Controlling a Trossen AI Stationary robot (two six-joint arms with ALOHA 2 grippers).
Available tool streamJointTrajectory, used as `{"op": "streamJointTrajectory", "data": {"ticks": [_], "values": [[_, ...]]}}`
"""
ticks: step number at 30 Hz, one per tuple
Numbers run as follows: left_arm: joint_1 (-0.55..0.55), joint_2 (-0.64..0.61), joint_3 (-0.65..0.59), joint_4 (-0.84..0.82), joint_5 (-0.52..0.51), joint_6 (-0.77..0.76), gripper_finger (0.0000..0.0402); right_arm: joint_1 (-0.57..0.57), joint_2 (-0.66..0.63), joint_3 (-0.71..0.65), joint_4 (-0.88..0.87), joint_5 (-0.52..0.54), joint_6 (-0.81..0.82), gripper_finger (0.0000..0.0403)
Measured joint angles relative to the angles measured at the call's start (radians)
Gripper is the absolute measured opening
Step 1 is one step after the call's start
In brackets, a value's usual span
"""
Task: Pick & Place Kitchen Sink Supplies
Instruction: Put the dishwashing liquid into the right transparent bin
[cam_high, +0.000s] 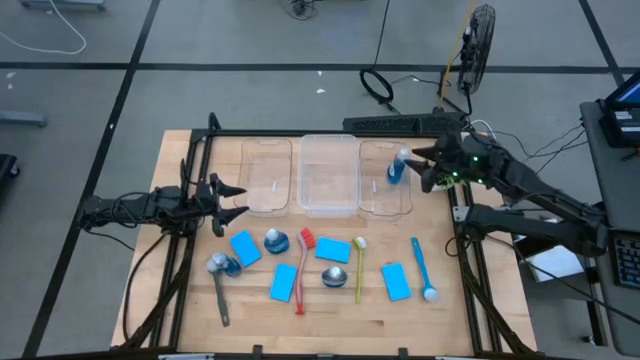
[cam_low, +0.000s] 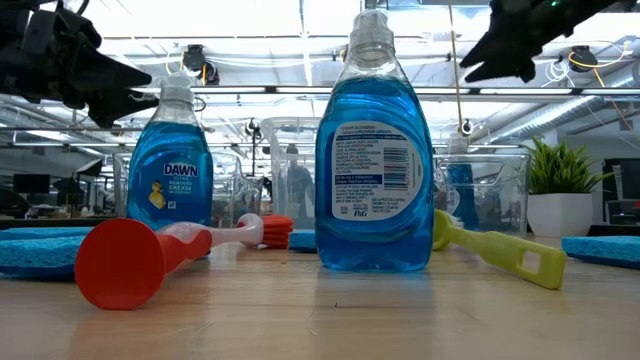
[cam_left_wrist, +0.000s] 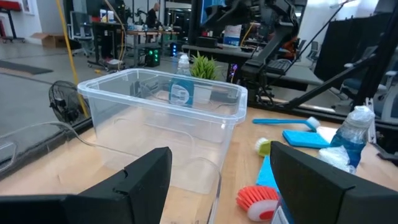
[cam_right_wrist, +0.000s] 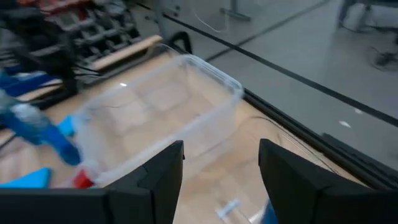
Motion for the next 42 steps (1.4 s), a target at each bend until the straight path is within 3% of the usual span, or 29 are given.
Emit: {"op": "streamJointTrajectory", "data": {"ticks": [13, 31, 42], "values": [[0.0, 0.0, 0.0, 0.0, 0.002, -0.18, 0.0271, 0.0, -0.151, -0.015, -0.046, -0.244, -0.03, 0.0196], [0.0, 0.0, 0.0, 0.005, 0.002, -0.18, 0.0271, 0.0, -0.446, -0.331, 0.216, -0.33, 0.138, 0.0196], [0.0, 0.0, 0.01, 0.051, 0.019, -0.17, 0.0271, 0.0, -0.566, -0.414, 0.238, -0.33, 0.166, 0.0196]]}}
